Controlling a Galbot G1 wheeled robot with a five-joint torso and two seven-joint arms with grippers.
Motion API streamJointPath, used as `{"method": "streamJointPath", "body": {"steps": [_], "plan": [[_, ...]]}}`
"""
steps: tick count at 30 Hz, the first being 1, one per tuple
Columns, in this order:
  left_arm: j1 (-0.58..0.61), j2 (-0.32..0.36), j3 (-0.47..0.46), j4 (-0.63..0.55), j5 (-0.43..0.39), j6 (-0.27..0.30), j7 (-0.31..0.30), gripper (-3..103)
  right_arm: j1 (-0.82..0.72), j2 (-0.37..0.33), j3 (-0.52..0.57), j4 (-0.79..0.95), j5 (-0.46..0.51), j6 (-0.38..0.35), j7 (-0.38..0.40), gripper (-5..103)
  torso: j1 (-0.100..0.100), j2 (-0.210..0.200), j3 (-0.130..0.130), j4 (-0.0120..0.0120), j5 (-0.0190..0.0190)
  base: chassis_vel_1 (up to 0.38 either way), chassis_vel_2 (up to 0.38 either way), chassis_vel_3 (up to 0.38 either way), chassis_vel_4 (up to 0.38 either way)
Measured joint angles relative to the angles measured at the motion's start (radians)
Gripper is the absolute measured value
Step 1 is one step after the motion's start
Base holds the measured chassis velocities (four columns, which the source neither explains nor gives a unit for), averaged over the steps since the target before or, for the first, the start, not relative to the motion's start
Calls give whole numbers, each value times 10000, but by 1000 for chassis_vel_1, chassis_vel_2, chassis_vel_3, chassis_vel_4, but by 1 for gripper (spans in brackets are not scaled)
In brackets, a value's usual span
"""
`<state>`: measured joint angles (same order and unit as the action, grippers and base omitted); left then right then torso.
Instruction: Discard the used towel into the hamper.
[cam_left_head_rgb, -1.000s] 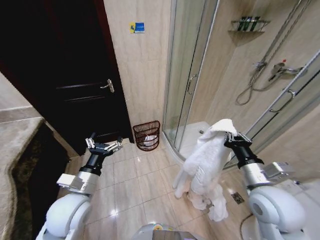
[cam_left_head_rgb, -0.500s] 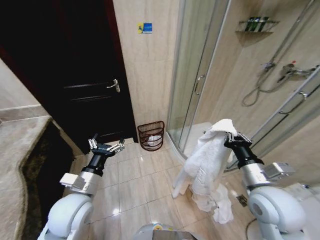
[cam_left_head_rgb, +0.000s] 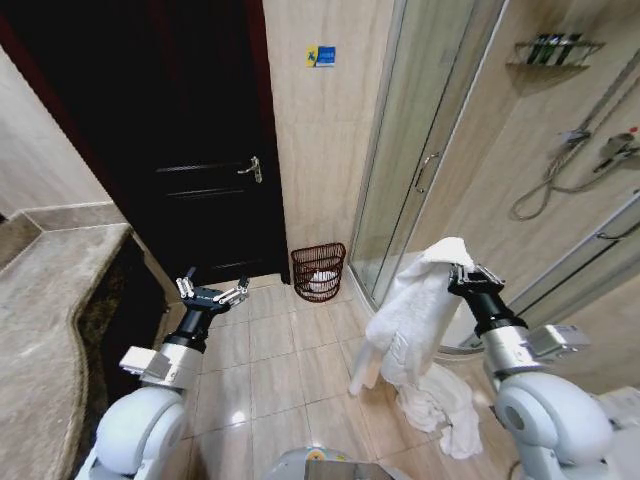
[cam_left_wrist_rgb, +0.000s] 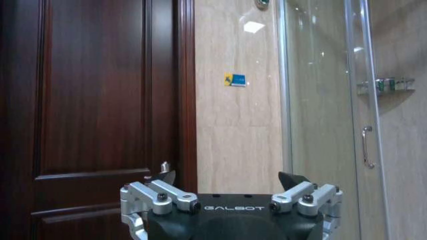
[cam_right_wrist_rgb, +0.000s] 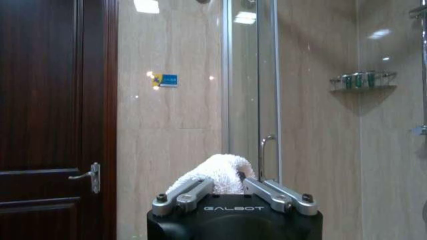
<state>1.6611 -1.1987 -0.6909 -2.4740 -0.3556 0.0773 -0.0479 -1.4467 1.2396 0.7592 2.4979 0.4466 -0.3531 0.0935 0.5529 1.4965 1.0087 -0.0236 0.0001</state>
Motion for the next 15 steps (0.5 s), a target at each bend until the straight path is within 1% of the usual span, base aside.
{"method": "streamJointPath", "body": {"steps": [6, 13, 15], "plan": [[-20, -47, 139, 26, 47, 6, 16, 100, -11, -38, 27, -11, 0, 11, 4, 3, 0, 0, 0, 0, -1, 23, 26, -21, -19], [-17, -39, 161, 106, 101, -254, -53, 100, 13, -40, 2, -35, 0, 14, 5, 3, 0, 0, 0, 4, -1, 69, 73, -28, -31], [-40, -32, 173, 172, 108, -479, -96, 100, 43, -41, -28, -64, 0, 14, 4, 3, 0, 0, 0, 4, -1, 48, 56, -50, -51]]}}
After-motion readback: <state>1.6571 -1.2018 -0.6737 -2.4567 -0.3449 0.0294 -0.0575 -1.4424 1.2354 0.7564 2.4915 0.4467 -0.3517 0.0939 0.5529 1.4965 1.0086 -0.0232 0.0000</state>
